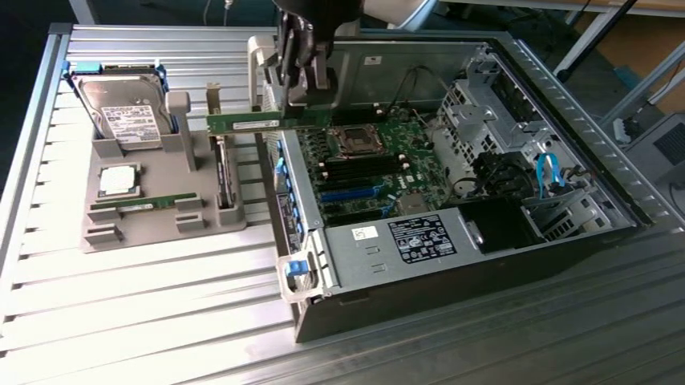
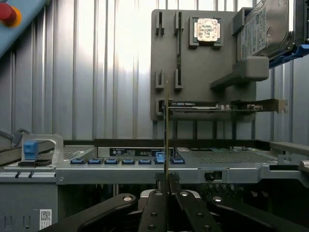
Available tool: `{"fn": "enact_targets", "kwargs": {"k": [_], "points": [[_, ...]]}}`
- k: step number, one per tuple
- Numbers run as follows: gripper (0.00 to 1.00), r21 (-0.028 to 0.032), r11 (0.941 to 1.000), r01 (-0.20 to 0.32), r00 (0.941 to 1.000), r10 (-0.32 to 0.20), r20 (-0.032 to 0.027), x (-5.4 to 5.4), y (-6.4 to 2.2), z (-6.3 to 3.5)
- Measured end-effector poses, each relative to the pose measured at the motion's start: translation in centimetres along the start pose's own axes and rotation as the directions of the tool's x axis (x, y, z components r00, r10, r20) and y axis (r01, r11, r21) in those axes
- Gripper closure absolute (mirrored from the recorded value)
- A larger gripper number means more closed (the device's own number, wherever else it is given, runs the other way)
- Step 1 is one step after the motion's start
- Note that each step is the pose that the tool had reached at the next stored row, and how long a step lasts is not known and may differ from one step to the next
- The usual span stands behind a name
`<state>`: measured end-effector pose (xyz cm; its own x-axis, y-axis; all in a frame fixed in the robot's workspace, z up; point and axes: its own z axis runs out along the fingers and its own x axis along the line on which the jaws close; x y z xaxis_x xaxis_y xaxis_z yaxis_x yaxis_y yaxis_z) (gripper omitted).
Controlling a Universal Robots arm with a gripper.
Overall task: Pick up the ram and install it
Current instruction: 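Pick up the ram and move it above insertion slot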
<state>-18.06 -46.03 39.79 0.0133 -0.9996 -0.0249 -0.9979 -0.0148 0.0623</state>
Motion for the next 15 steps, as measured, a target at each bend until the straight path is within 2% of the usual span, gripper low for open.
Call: {"fn": "enact_targets", "kwargs": {"k": [15], "points": [[0.88,-0.0115,0.9999,0.0,1.0,0.0,0.0001,0.1,-4.55,-0.31]]}}
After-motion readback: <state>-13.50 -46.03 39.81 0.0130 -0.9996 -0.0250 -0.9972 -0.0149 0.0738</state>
